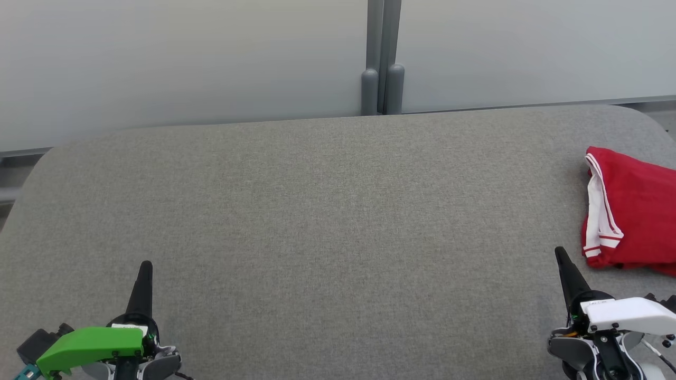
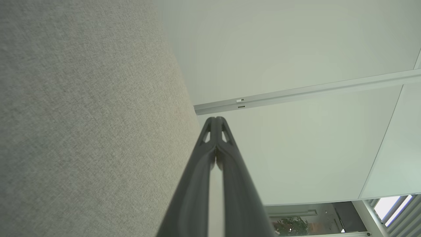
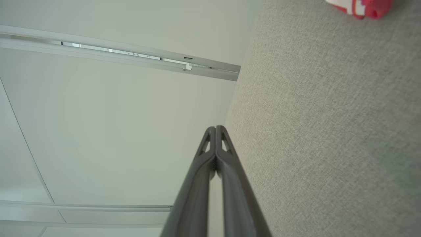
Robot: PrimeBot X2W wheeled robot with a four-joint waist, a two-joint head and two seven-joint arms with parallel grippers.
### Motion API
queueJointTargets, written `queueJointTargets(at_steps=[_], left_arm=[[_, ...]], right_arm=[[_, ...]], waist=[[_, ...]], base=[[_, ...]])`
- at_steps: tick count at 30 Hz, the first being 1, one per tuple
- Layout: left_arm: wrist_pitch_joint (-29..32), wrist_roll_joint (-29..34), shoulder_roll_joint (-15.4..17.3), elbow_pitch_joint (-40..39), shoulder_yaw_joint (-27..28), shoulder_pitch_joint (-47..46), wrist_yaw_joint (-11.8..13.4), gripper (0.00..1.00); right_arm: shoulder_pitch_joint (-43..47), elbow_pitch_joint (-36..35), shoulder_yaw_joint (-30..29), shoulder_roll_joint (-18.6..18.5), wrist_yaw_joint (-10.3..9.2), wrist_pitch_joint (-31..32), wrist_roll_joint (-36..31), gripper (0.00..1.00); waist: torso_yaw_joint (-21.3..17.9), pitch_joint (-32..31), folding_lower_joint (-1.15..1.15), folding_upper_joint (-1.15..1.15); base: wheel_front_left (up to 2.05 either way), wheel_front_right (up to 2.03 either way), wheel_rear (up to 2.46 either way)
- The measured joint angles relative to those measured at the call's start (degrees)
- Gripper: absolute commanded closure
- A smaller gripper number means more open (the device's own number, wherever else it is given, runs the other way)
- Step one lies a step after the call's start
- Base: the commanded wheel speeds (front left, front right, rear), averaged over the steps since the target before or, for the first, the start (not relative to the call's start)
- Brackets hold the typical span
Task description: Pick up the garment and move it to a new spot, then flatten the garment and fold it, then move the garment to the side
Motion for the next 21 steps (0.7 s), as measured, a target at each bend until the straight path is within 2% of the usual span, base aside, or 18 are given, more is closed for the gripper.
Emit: queueJointTargets(at_steps=[21], left_arm=[[2.3, -8.2, -0.3, -1.1, 1.0, -1.4, -0.2, 1.00]], right_arm=[[-1.6, -0.6, 0.8, -0.2, 0.00, 2.3, 10.4, 1.00]], waist=[[-0.7, 0.8, 0.00, 0.00]], base=[[0.00, 0.00, 0.00]])
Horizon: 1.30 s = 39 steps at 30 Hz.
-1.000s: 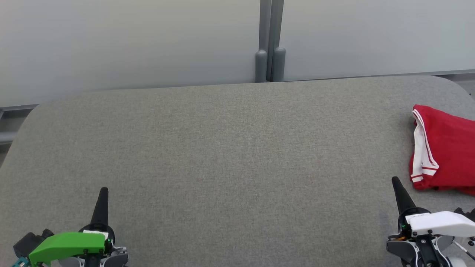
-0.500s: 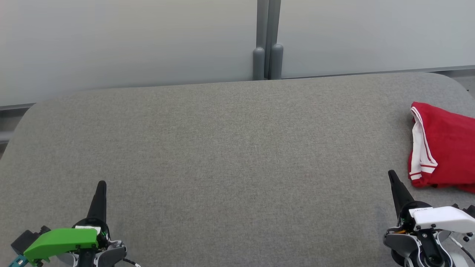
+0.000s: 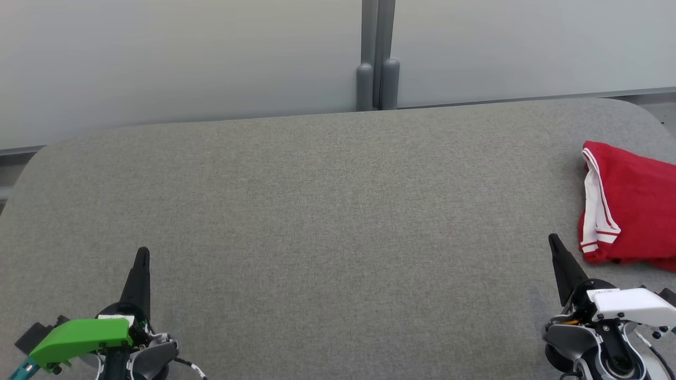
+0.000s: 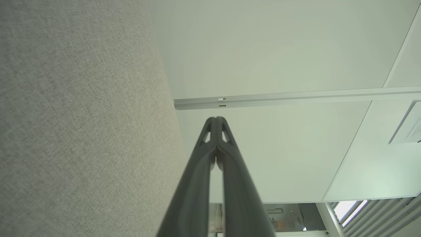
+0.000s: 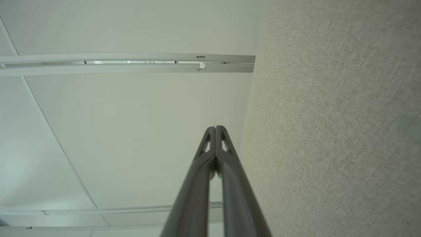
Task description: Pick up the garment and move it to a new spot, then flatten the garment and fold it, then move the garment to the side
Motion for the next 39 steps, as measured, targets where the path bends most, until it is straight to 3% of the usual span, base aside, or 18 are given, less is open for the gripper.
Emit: queueJointTargets(at_steps=[39], left_arm=[[0.5, -2.2, -0.1, -0.2, 0.2, -0.3, 0.0, 1.00]], right_arm=[[-0.4, -0.2, 0.2, -0.1, 0.00, 0.6, 2.3, 1.00]], waist=[[-0.2, 0.2, 0.00, 0.00]], base=[[0.00, 0.00, 0.00]])
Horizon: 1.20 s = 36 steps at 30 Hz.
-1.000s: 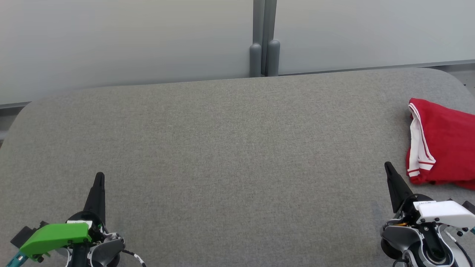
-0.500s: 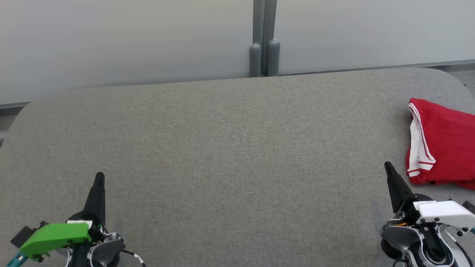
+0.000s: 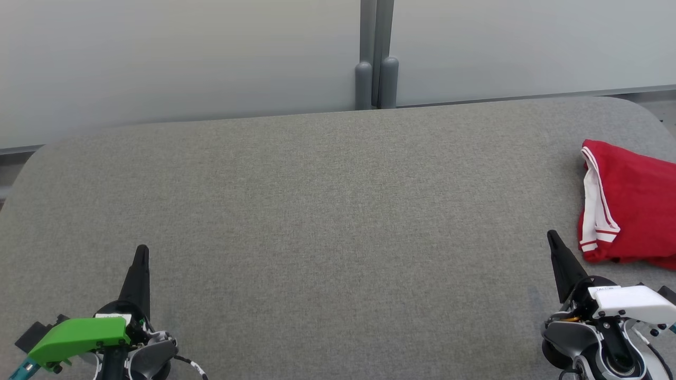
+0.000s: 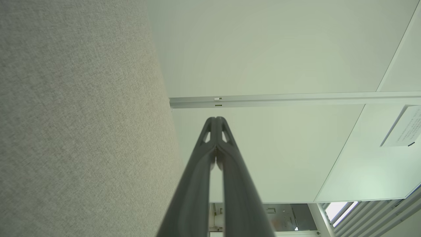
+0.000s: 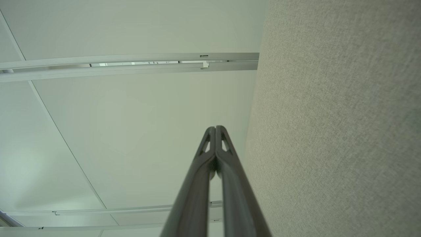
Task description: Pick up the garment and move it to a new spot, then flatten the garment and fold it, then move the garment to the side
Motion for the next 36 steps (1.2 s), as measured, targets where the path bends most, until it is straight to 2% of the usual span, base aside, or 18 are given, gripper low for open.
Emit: queueJointTargets(at_steps=[36], left_arm=[[0.0, 0.0, 0.0, 0.0, 0.0, 0.0, 0.0, 1.00]], right_arm=[[0.0, 0.0, 0.0, 0.0, 0.00, 0.0, 0.0, 1.00]], waist=[[0.0, 0.0, 0.00, 0.00]], base=[[0.00, 0.00, 0.00]])
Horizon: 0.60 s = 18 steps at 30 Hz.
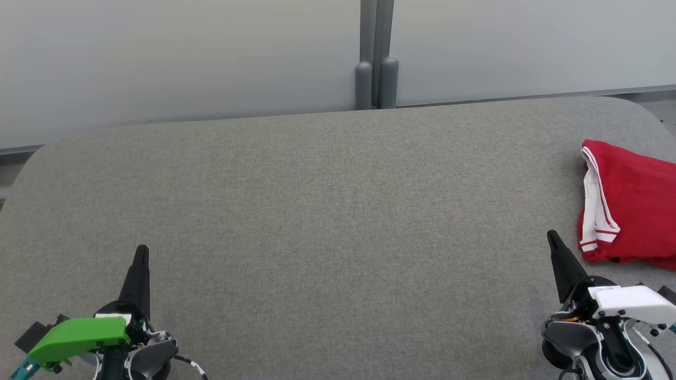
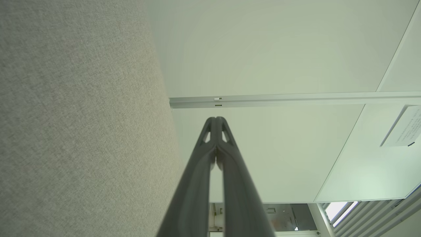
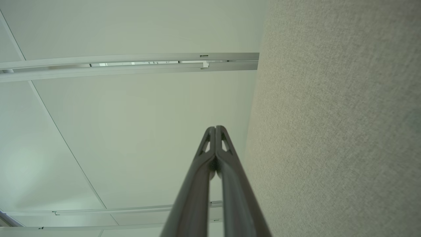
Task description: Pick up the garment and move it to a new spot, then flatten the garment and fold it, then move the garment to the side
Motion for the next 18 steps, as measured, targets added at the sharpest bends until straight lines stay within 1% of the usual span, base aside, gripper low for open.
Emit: queueJointTargets(at_steps=[18], left_arm=[[0.0, 0.0, 0.0, 0.0, 0.0, 0.0, 0.0, 1.00]], right_arm=[[0.0, 0.0, 0.0, 0.0, 0.00, 0.0, 0.0, 1.00]], waist=[[0.0, 0.0, 0.00, 0.00]], base=[[0.00, 0.00, 0.00]])
